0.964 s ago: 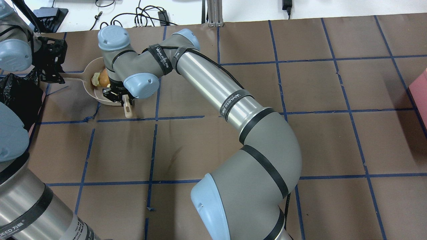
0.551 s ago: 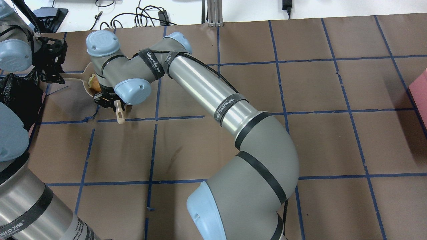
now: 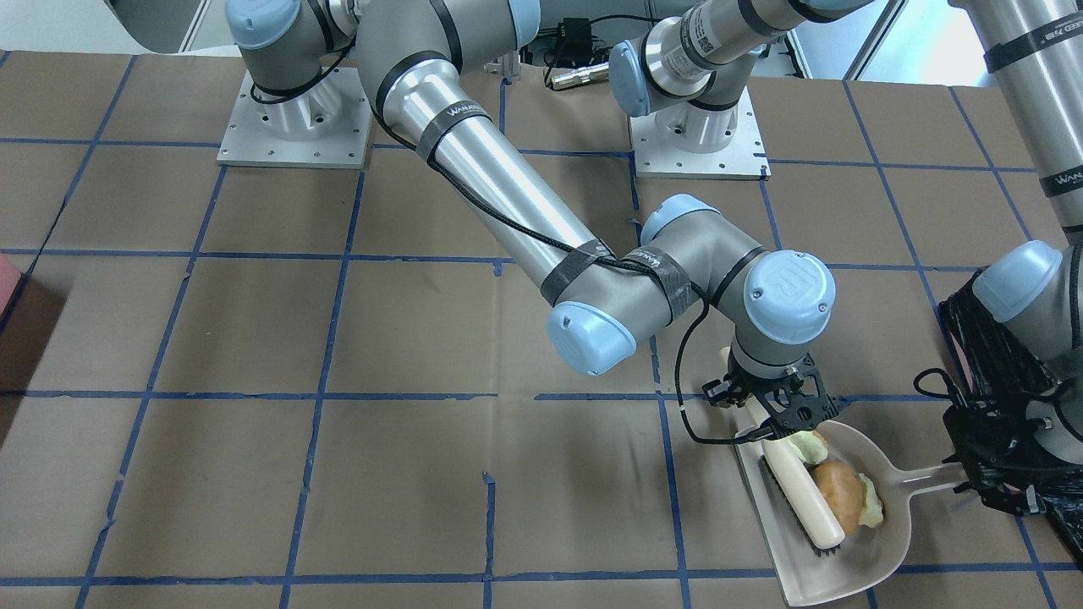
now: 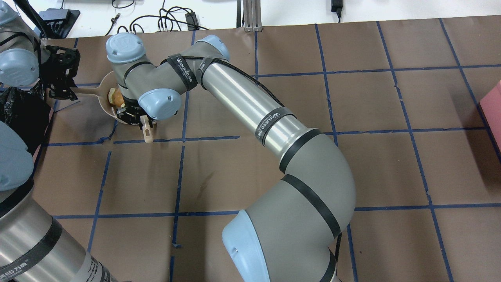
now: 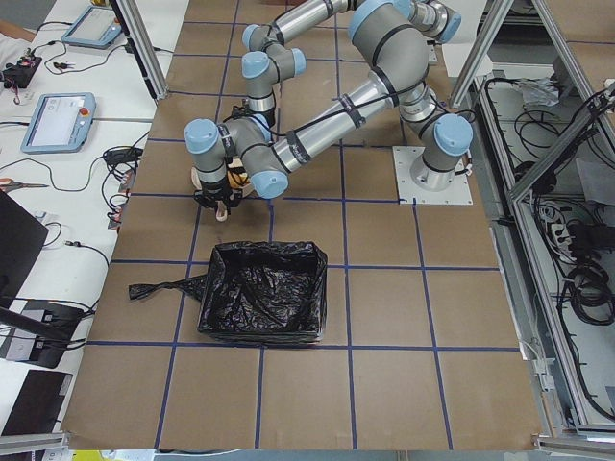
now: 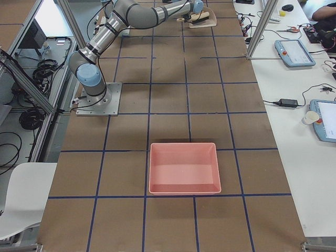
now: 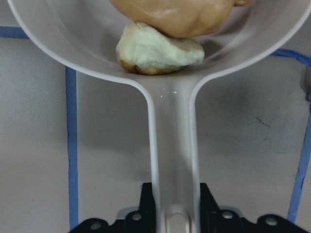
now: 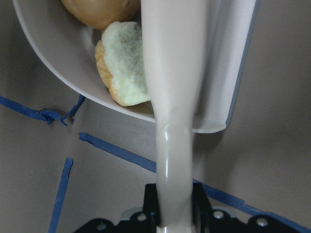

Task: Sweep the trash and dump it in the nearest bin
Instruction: 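Sweep the bread roll into the dustpan with the brush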

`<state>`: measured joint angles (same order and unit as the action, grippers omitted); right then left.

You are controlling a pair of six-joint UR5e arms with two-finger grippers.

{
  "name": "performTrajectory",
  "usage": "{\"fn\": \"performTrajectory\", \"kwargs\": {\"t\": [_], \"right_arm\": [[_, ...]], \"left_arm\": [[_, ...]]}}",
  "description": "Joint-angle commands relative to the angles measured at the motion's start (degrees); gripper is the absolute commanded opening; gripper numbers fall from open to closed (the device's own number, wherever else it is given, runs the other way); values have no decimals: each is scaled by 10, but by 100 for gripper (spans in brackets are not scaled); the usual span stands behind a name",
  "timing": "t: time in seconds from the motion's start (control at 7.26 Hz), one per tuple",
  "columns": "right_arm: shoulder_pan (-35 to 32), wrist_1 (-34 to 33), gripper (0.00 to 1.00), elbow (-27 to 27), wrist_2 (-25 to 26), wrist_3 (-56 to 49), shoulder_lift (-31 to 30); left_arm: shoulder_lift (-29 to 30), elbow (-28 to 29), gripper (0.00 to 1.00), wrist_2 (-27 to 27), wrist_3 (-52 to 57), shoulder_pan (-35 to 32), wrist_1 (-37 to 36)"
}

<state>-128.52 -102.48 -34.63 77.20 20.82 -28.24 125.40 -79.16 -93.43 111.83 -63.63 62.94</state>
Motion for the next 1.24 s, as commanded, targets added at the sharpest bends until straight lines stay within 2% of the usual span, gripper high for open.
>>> {"fn": "performTrajectory", "kwargs": {"t": [0.0, 0.28, 0.41, 0.55, 0.69, 0.96, 1.1], "right_arm": [[25, 71, 7, -9, 16, -10, -32], [55, 91, 6, -87, 20, -25, -79], [78, 106, 6, -139, 33, -25, -125], [102, 133, 5, -210, 46, -23, -179], [105, 134, 4, -296, 50, -10, -243], [104, 91, 4, -475, 70, 40, -368], [103, 58, 3, -560, 79, 44, -425]], "left_arm": [[-1, 0, 5, 1, 0, 0, -1], [-2, -1, 5, 3, -5, 0, 0], [-5, -5, 5, 49, -6, 2, 2], [-8, -6, 5, 67, -6, 7, 9], [-9, -6, 5, 95, -7, 18, 10], [-32, -13, 5, 143, -6, 61, 32], [-56, -11, 5, 156, -7, 79, 78]]}}
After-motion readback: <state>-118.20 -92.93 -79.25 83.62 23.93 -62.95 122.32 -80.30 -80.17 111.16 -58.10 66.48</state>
